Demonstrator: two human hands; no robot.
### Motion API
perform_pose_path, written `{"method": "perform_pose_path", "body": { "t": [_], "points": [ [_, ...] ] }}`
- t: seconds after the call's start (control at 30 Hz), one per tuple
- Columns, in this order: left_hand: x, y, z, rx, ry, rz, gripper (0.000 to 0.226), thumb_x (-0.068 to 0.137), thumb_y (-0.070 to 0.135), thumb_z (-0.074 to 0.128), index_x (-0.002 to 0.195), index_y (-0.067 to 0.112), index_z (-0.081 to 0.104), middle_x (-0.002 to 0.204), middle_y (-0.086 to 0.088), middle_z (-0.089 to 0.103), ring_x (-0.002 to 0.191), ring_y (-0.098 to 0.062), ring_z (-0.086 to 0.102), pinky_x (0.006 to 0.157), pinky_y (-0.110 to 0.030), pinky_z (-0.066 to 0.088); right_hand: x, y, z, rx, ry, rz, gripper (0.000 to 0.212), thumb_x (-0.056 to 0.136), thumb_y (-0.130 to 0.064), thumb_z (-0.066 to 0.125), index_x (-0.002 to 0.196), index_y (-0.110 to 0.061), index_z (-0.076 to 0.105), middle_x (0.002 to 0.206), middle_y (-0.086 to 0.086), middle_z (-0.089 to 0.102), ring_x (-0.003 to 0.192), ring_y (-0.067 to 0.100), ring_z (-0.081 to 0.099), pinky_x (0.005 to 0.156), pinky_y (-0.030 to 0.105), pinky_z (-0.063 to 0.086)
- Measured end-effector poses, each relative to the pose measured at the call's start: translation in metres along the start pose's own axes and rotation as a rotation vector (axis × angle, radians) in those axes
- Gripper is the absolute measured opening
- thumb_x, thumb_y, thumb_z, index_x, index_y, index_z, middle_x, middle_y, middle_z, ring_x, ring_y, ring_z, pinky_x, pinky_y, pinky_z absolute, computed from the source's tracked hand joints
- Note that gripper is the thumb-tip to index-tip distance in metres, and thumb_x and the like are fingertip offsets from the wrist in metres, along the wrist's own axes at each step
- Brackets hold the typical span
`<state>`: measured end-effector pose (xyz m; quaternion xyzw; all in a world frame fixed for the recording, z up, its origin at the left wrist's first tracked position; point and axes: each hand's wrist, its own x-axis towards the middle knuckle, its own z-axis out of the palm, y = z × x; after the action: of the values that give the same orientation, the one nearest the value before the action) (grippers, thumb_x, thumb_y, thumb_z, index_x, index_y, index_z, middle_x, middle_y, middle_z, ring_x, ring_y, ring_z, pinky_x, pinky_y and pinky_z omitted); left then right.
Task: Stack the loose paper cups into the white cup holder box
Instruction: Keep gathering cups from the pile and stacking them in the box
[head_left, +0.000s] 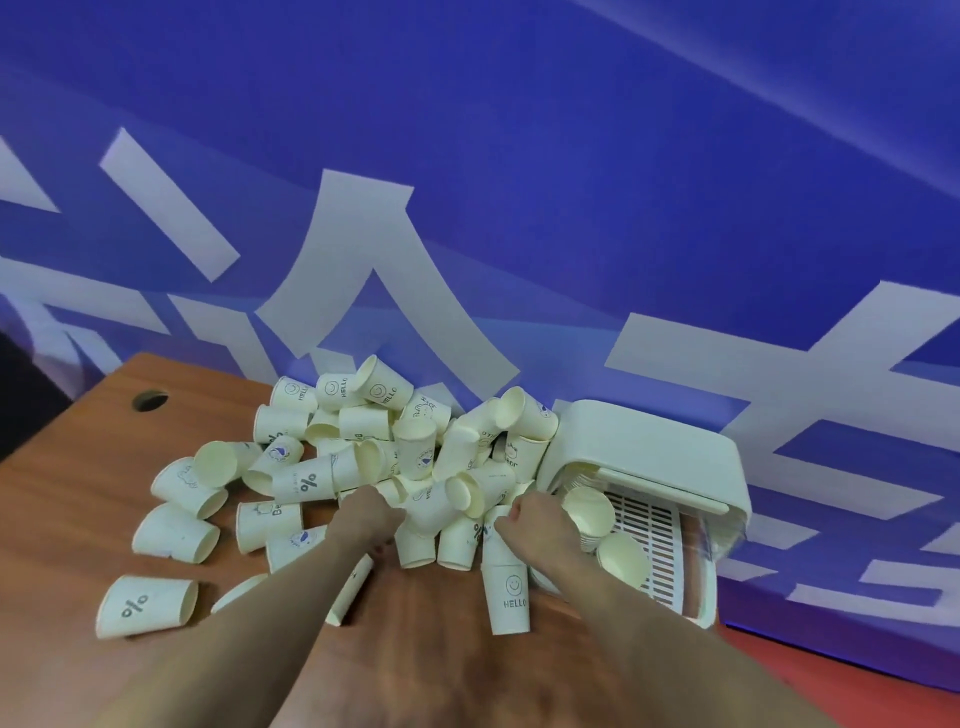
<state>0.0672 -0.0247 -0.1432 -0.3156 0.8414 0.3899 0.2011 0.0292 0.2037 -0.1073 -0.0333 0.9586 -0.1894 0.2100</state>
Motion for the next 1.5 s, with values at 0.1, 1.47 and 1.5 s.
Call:
{"method": "perform_pose_path", "body": {
  "t": [0.1,1.47,1.5],
  "points": [
    [0.019,-0.004,0.001,-0.041,-0.032,-0.018,0.025,0.085,0.028,0.065,0.075,0.005,0.059,0.065,-0.009,0.069,0.047,-0.023,0.065,0.040,-0.021,0.042,0.015,-0.009,0.012,0.000,-0.003,-0.005,0.021,0.076,-0.038,0.052,0.070,-0.018,0.052,0.080,0.004,0.062,0.075,0.025,0.059,0.063,0.031,0.047],
    [-0.065,0.025,-0.009,0.016,-0.064,0.443,0.027,0.084,0.007,0.057,0.057,0.009,0.059,0.045,0.001,0.056,0.036,-0.013,0.050,0.043,-0.021,0.044,-0.062,0.039,-0.007,0.118,0.252,0.234,0.020,0.082,-0.034,0.053,0.075,-0.015,0.055,0.086,0.006,0.065,0.079,0.028,0.062,0.059,0.027,0.042],
    [-0.069,0.028,-0.006,0.040,-0.065,0.468,0.026,0.083,0.008,0.058,0.057,0.010,0.059,0.049,-0.001,0.058,0.037,-0.014,0.052,0.043,-0.023,0.044,-0.067,0.047,-0.011,0.134,0.254,0.260,0.020,0.081,-0.035,0.053,0.075,-0.016,0.056,0.087,0.005,0.065,0.081,0.028,0.063,0.061,0.027,0.043]
  ]
}}
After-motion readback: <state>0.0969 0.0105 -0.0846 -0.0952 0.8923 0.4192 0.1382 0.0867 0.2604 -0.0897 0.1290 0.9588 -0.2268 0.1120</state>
